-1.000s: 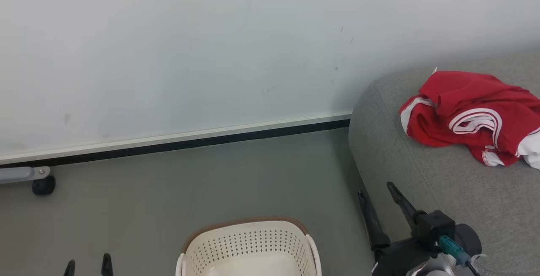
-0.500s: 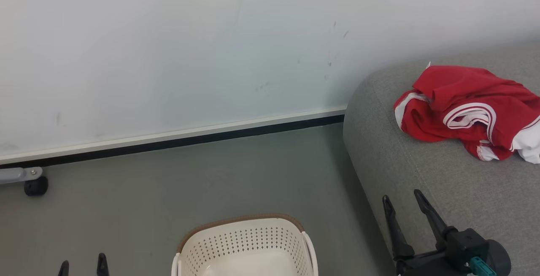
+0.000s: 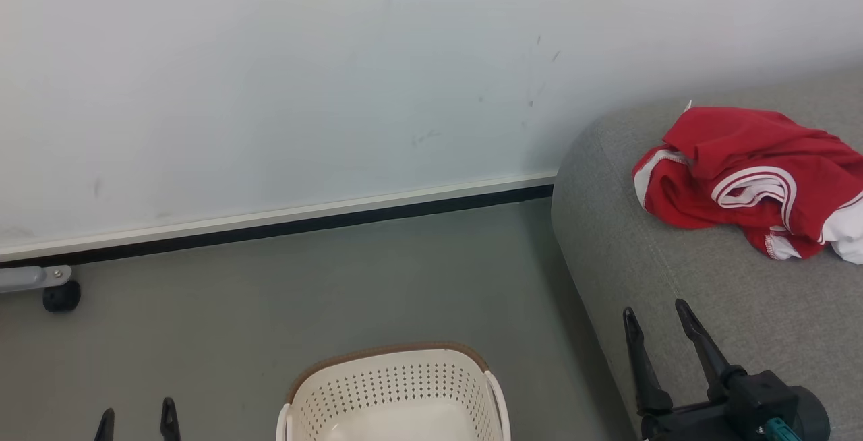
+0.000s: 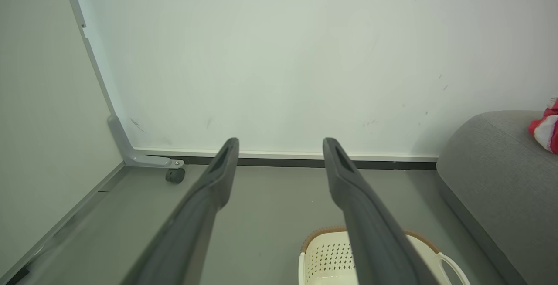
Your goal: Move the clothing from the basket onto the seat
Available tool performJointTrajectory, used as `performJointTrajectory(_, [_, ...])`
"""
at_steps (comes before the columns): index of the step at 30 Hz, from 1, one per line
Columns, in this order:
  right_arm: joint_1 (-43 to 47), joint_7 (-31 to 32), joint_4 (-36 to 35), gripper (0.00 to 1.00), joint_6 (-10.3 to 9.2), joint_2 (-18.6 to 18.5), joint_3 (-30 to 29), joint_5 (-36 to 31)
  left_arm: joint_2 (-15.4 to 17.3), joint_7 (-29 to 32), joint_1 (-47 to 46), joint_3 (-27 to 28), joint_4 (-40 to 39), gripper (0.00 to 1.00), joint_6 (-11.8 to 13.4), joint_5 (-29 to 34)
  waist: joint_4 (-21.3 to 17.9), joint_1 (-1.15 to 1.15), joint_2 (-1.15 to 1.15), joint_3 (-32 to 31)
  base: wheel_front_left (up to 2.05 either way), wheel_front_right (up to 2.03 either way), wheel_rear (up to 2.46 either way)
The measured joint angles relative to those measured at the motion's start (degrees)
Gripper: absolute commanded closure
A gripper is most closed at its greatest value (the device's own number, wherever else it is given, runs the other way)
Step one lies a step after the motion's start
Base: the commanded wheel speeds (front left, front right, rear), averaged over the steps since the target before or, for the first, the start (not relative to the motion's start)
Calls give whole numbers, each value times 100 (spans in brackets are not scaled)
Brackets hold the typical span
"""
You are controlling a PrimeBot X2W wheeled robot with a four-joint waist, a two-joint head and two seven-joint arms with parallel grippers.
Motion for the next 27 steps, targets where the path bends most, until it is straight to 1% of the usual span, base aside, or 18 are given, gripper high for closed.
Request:
performJointTrajectory(10, [164, 0, -102, 0, -1, 51, -136, -126, -52, 0, 10, 37, -127, 0, 0, 74, 48, 0, 0, 6, 0, 0, 0])
performJointTrajectory(15, [164, 0, -124, 0, -1, 78, -203, -175, -71, 0, 12, 53, -157, 0, 0, 215, 68, 0, 0, 20, 0, 0, 0])
performJointTrajectory(25, [164, 0, -169, 0, -2, 125, -275, -250, -80, 4, 12, 69, -189, 0, 0, 303, 104, 0, 0, 45, 0, 0, 0])
performJointTrajectory(26, [164, -1, -181, 100, -2, 127, -280, -261, -76, 7, 12, 66, -190, 100, 0, 320, 107, 0, 0, 49, 0, 0, 0])
performJointTrajectory(27, [165, 2, -149, 100, 0, 135, -276, -260, -83, 8, 8, 58, -155, 100, -4, 318, 109, 0, 0, 52, 0, 0, 0])
